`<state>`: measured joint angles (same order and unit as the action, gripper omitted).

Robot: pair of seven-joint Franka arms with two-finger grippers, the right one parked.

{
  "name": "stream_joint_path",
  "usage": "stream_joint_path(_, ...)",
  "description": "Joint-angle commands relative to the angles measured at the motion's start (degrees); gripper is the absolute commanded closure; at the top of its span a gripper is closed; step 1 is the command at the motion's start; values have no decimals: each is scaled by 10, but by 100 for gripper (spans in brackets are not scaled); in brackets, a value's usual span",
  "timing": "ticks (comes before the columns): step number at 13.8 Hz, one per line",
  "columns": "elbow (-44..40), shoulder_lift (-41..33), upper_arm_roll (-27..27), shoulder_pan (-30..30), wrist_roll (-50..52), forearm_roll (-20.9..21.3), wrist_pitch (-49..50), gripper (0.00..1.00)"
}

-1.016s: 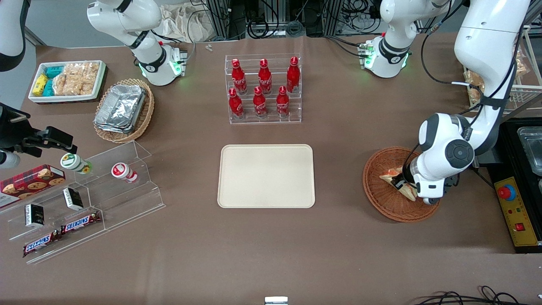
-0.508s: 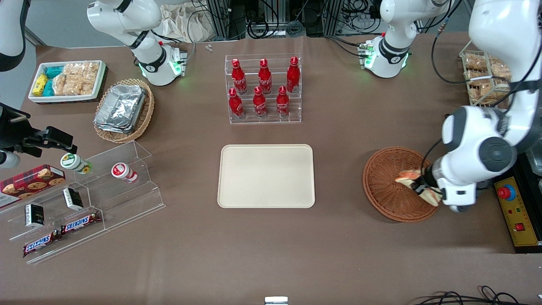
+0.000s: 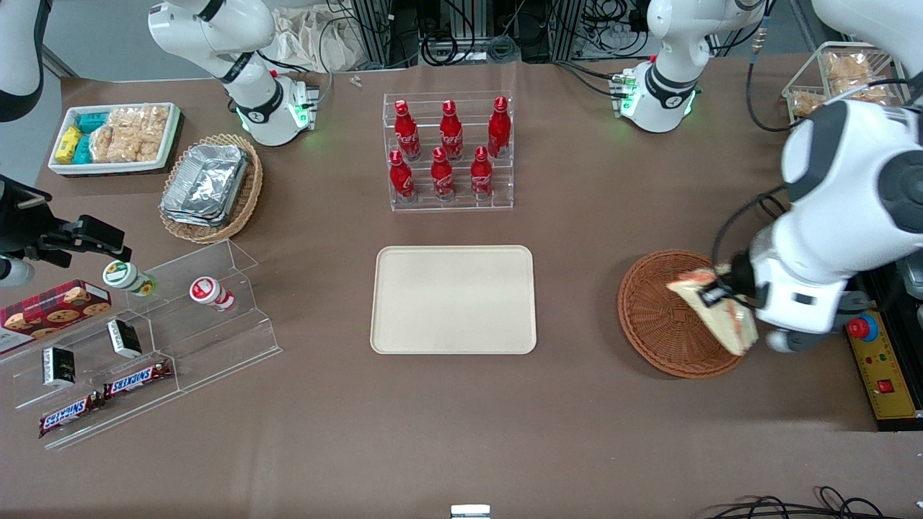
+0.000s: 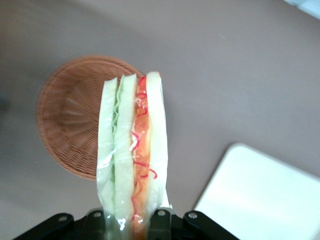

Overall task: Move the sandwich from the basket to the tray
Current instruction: 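Lift the sandwich out of the basket and carry it over the cream tray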

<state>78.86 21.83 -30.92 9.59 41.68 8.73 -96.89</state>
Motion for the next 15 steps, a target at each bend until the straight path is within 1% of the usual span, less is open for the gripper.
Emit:
stream_joint_path(1, -24, 60, -22, -51, -41, 1, -25, 100)
stream_joint_path(3, -19, 95, -21, -92, -34, 5, -57, 100)
stream_joint_path(6, 1, 159, -21, -135, -41, 13, -124, 100)
stream_joint_path(8, 15, 199, -19, -172, -34, 44, -168, 100)
stream_joint_path(10, 33, 224, -19, -188, -32, 80, -176, 100)
stream_joint_path(11, 38, 230, -19, -193, -32, 88, -177, 100)
stream_joint_path(14, 39, 253, -19, -208, -33, 89, -194, 100)
stream_joint_path(15, 39, 256, -18, -214, -33, 90, -197, 97)
